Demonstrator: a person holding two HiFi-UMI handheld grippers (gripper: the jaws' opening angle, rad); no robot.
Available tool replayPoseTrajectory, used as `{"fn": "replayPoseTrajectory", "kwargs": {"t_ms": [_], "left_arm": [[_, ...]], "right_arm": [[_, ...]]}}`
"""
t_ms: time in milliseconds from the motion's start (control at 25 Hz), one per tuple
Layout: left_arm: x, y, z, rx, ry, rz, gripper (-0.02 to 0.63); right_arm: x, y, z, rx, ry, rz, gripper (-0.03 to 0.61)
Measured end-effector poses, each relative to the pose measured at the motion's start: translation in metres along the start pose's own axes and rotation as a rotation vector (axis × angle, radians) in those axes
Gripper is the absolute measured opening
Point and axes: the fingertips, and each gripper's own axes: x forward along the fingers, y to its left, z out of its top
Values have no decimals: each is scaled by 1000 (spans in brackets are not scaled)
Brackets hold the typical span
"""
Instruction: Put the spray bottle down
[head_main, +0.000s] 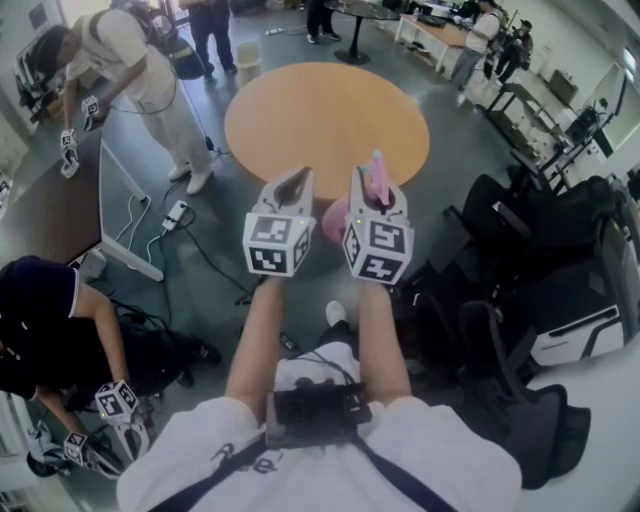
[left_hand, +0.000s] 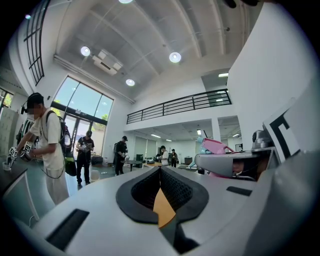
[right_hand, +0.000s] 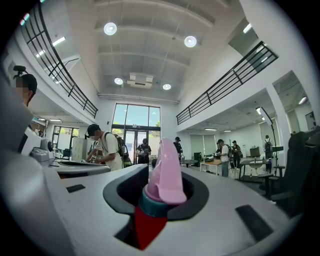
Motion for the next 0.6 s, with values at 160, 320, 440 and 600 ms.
{"fn": "replayPoseTrajectory", "kwargs": {"t_ms": [160,320,440,600], "left_arm": [[10,4,0,8,2,-2,14],[21,10,-1,1,2,0,12],[31,14,-1,6,8,3,14],[45,19,-2,7,11,4,13]], "right_arm": [[11,-2,0,6,0,2,123],[23,-3,-1,10,-1,8,123],[33,-7,1,12,-4,10,123],[50,-11,0,15,-7,14,123]]}}
